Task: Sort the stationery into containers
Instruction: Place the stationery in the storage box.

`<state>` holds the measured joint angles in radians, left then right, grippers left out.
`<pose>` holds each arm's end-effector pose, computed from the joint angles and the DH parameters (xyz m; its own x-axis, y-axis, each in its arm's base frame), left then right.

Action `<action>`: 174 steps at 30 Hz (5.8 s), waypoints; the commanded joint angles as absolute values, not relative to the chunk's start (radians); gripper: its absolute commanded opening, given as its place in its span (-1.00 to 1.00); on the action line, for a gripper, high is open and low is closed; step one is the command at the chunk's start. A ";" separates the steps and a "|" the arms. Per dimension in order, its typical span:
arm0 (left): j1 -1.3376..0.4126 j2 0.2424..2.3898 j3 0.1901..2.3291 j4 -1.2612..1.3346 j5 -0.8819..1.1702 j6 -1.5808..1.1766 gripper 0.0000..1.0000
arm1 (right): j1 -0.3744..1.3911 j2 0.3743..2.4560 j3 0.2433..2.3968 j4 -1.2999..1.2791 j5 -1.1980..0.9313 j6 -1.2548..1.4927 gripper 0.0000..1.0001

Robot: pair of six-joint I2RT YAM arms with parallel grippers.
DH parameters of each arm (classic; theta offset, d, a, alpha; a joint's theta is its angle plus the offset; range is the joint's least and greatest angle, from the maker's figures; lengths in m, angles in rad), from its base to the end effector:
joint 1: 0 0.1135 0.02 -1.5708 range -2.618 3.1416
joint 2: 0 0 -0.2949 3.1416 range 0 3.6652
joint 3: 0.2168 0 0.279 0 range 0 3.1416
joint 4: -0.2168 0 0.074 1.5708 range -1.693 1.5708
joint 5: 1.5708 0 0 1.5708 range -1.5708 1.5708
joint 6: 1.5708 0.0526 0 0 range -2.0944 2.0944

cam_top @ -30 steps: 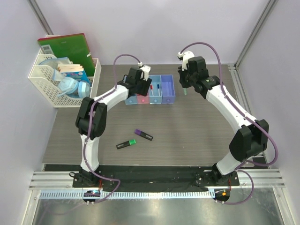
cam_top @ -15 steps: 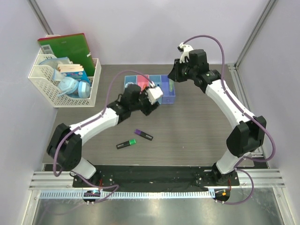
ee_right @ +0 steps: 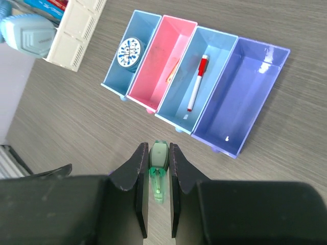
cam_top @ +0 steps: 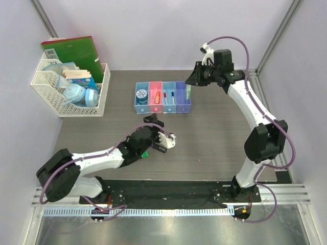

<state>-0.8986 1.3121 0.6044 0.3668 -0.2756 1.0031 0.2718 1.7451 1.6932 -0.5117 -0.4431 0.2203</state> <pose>0.2030 -0.2321 0.2254 0.3882 0.8151 -0.4300 0.4945 0.2095 0.8435 0.4265 0.1423 0.3848 -0.6315 0.0290 -0.7749 -0.4649 0.7856 0.4082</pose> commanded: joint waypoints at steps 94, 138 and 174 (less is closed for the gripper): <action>-1.023 1.684 0.525 1.548 0.035 1.890 -1.00 | 0.483 1.562 1.491 -0.707 -0.696 0.091 -0.67; -0.356 1.883 1.642 -0.114 0.553 -0.072 -1.00 | 0.238 1.213 1.220 -0.431 0.068 0.064 0.83; -0.256 2.203 1.819 -0.253 0.624 -0.192 0.45 | 0.189 1.203 1.250 -0.506 -0.221 0.012 0.84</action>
<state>-0.2539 2.2341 1.8153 -0.2493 0.6106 -0.1932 0.1921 1.1866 1.1915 -0.4919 -0.1337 0.0559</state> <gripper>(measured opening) 0.655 0.919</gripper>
